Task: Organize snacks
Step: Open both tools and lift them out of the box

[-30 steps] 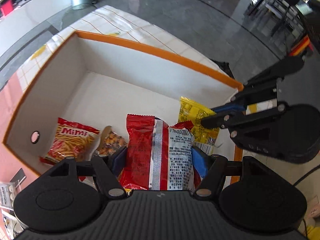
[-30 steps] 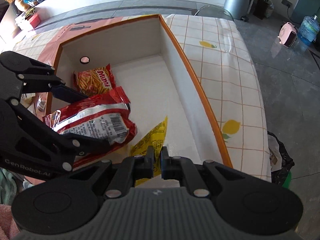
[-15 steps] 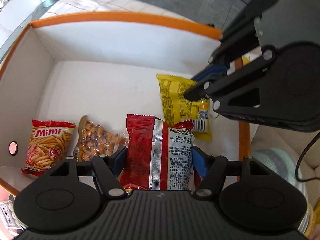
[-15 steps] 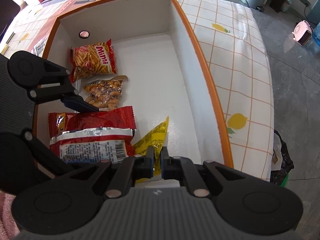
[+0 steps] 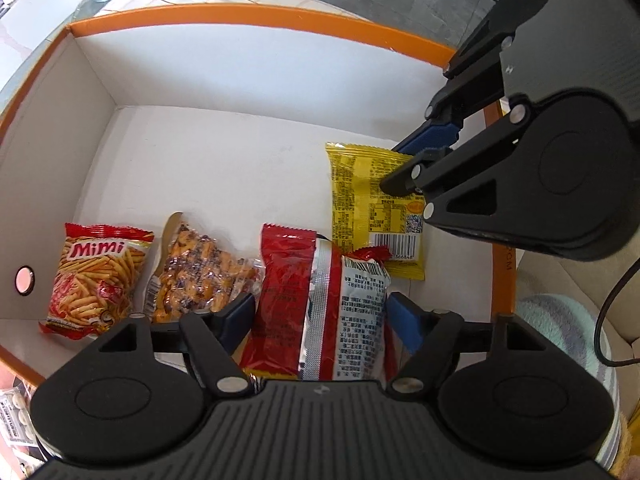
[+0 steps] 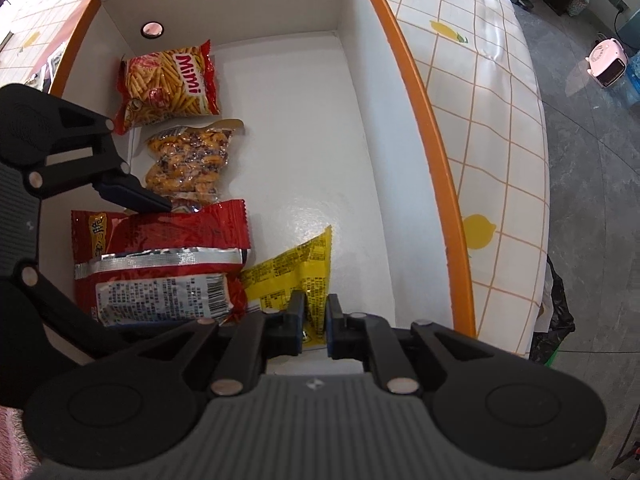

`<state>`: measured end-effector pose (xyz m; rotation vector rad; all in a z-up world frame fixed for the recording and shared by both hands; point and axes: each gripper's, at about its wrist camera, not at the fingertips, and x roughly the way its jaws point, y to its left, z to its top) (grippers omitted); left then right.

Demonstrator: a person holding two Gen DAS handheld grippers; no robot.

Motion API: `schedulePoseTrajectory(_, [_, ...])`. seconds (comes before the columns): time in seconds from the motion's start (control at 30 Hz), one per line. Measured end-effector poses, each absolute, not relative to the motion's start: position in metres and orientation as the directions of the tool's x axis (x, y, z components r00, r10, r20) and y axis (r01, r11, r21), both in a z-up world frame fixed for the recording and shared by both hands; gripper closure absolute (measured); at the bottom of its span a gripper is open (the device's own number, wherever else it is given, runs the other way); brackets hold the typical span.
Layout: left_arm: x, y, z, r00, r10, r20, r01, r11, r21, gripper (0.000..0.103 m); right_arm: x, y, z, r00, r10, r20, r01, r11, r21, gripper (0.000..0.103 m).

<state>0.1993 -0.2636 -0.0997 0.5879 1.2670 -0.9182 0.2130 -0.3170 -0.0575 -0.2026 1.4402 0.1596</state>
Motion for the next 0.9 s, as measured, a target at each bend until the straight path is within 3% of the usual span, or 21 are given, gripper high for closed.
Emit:
schedulePoseTrajectory(0.2, [0.193, -0.246, -0.077, 0.085, -0.305, -0.949, 0.825, 0.556, -0.105, 0.014, 0.209, -0.315, -0.047, 0.134, -0.031, -0.990, -0.217, 0.974, -0.060, 0.086])
schedulePoseTrajectory(0.27, [0.189, -0.238, -0.065, 0.112, -0.330, -0.937, 0.814, 0.571, -0.104, 0.014, 0.207, -0.312, -0.039, 0.150, -0.032, -0.988, -0.216, 0.974, -0.065, 0.080])
schedulePoseTrajectory(0.33, [0.183, -0.228, -0.050, 0.156, -0.359, -0.920, 0.794, 0.600, -0.100, 0.014, 0.204, -0.309, -0.029, 0.174, -0.040, -0.984, -0.205, 0.976, -0.077, 0.066])
schedulePoseTrajectory(0.43, [0.174, -0.212, -0.026, 0.230, -0.385, -0.894, 0.751, 0.655, -0.089, 0.014, 0.199, -0.303, -0.013, 0.209, -0.049, -0.977, -0.184, 0.979, -0.088, 0.062])
schedulePoseTrajectory(0.7, [0.147, -0.149, 0.017, 0.404, -0.379, -0.833, 0.624, 0.780, -0.053, 0.014, 0.171, -0.267, 0.023, 0.300, 0.024, -0.954, -0.139, 0.990, -0.019, 0.059])
schedulePoseTrajectory(0.9, [0.130, -0.101, 0.028, 0.504, -0.304, -0.809, 0.513, 0.858, -0.003, 0.014, 0.145, -0.227, 0.036, 0.355, 0.113, -0.928, -0.139, 0.988, 0.067, 0.059])
